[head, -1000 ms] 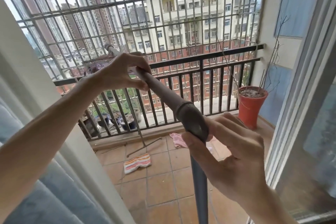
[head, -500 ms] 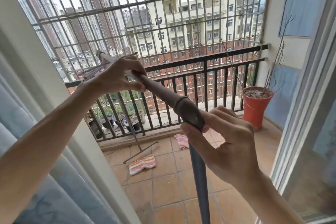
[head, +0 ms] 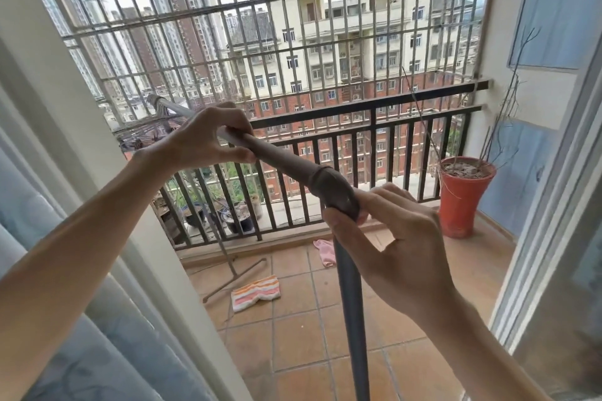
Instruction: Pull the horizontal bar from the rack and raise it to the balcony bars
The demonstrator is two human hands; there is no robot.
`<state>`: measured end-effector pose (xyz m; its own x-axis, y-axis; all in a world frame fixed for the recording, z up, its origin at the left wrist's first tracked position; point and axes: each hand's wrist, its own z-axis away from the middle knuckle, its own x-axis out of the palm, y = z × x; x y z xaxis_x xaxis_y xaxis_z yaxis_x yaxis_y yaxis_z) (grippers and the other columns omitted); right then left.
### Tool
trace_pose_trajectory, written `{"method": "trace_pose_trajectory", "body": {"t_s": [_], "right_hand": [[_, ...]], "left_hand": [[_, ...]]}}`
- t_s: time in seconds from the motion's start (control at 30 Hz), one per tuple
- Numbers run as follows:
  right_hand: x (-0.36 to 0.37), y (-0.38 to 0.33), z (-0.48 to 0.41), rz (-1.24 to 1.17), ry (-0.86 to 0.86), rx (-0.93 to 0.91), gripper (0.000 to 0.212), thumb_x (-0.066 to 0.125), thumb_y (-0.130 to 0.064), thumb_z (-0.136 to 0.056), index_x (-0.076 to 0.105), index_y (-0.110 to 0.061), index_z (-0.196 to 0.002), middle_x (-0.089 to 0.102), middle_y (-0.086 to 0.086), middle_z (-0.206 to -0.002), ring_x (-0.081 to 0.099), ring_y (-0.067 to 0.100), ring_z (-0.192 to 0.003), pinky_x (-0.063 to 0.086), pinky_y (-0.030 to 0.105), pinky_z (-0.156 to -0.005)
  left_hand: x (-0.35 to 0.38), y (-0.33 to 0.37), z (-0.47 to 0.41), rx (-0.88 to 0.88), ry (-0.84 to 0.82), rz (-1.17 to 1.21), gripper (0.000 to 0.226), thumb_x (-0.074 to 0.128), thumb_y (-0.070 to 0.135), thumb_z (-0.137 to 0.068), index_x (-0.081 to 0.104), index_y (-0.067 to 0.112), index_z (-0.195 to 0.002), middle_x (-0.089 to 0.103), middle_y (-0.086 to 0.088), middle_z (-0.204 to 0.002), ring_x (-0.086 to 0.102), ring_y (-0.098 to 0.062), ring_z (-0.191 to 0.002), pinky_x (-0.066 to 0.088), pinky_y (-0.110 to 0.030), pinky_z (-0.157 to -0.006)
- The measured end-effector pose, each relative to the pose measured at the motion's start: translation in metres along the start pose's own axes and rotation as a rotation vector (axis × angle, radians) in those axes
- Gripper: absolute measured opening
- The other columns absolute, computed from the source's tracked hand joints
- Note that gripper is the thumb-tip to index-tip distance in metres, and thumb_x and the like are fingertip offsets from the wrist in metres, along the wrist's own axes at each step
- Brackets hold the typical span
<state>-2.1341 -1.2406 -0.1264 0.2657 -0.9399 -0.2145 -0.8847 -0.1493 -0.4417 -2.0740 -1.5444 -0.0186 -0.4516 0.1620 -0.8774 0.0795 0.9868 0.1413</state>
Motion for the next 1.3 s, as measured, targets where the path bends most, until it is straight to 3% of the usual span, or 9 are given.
{"method": "trace_pose_trajectory", "body": {"t_s": [0.27, 0.63, 0.8, 0.93, 1.0, 1.1, 1.2, 1.3], "right_hand": [[0.041, 0.003, -0.01, 0.001, -0.041, 0.035, 0.033, 0.06, -0.041, -0.093, 0.075, -0.012, -0.096, 0.067, -0.006, -0.076, 0.059, 0.015, -0.075, 0.047, 0.03, -0.07], [0.076, 0.011, -0.02, 0.098, 0.075, 0.083, 0.029, 0.054, -0.036, -0.095, 0.07, -0.012, -0.099, 0.063, -0.005, -0.077, 0.054, 0.016, -0.075, 0.045, 0.031, -0.07], [0.082, 0.015, -0.03, 0.149, 0.104, 0.152, 0.033, 0.049, -0.038, -0.096, 0.069, -0.013, -0.1, 0.057, -0.014, -0.08, 0.05, 0.008, -0.078, 0.036, 0.009, -0.074], [0.075, 0.024, -0.05, 0.208, 0.118, 0.218, 0.029, 0.05, -0.038, -0.096, 0.069, -0.016, -0.102, 0.054, -0.023, -0.081, 0.051, 0.007, -0.081, 0.033, 0.003, -0.076], [0.071, 0.027, -0.061, 0.239, 0.097, 0.223, 0.028, 0.05, -0.037, -0.095, 0.069, -0.019, -0.102, 0.056, -0.023, -0.081, 0.054, 0.008, -0.081, 0.035, 0.008, -0.076], [0.07, 0.034, -0.069, 0.287, 0.063, 0.22, 0.027, 0.05, -0.036, -0.096, 0.069, -0.018, -0.102, 0.064, -0.011, -0.083, 0.061, 0.015, -0.083, 0.042, 0.028, -0.076], [0.074, 0.043, -0.07, 0.293, 0.057, 0.247, 0.022, 0.051, -0.03, -0.099, 0.068, -0.016, -0.105, 0.062, -0.012, -0.084, 0.063, 0.017, -0.085, 0.048, 0.035, -0.08], [0.072, 0.054, -0.076, 0.309, 0.081, 0.278, 0.022, 0.05, -0.029, -0.1, 0.067, -0.016, -0.106, 0.065, -0.008, -0.083, 0.064, 0.018, -0.083, 0.05, 0.037, -0.077]], "left_hand": [[-0.009, -0.049, 0.014, -0.011, 0.005, 0.012, 0.033, 0.084, 0.007, -0.065, 0.068, 0.007, -0.095, 0.063, -0.008, -0.092, 0.06, -0.03, -0.089, 0.05, -0.058, -0.079], [0.001, -0.083, -0.001, -0.003, 0.038, 0.025, 0.029, 0.082, 0.013, -0.069, 0.069, 0.009, -0.094, 0.062, -0.008, -0.093, 0.056, -0.025, -0.09, 0.047, -0.047, -0.083], [0.007, -0.09, -0.011, 0.019, 0.097, -0.003, 0.024, 0.078, 0.023, -0.072, 0.067, 0.014, -0.092, 0.059, -0.004, -0.09, 0.055, -0.027, -0.087, 0.045, -0.041, -0.081], [0.016, -0.095, -0.032, 0.043, 0.172, -0.046, 0.023, 0.073, 0.032, -0.077, 0.065, 0.016, -0.09, 0.055, -0.001, -0.086, 0.053, -0.024, -0.081, 0.038, -0.026, -0.071], [0.017, -0.1, -0.041, 0.049, 0.174, -0.054, 0.032, 0.065, 0.048, -0.076, 0.063, 0.018, -0.088, 0.056, -0.001, -0.085, 0.052, -0.021, -0.078, 0.038, -0.027, -0.069], [0.019, -0.109, -0.049, 0.049, 0.173, -0.062, 0.042, 0.061, 0.058, -0.074, 0.063, 0.02, -0.089, 0.056, -0.002, -0.085, 0.052, -0.021, -0.077, 0.036, -0.022, -0.071], [0.024, -0.112, -0.057, 0.055, 0.189, -0.079, 0.05, 0.056, 0.065, -0.071, 0.064, 0.019, -0.089, 0.055, 0.002, -0.084, 0.053, -0.019, -0.076, 0.033, -0.017, -0.069], [0.03, -0.11, -0.07, 0.073, 0.188, -0.064, 0.063, 0.048, 0.073, -0.068, 0.064, 0.016, -0.088, 0.054, 0.001, -0.083, 0.053, -0.02, -0.073, 0.042, -0.023, -0.065]]}}
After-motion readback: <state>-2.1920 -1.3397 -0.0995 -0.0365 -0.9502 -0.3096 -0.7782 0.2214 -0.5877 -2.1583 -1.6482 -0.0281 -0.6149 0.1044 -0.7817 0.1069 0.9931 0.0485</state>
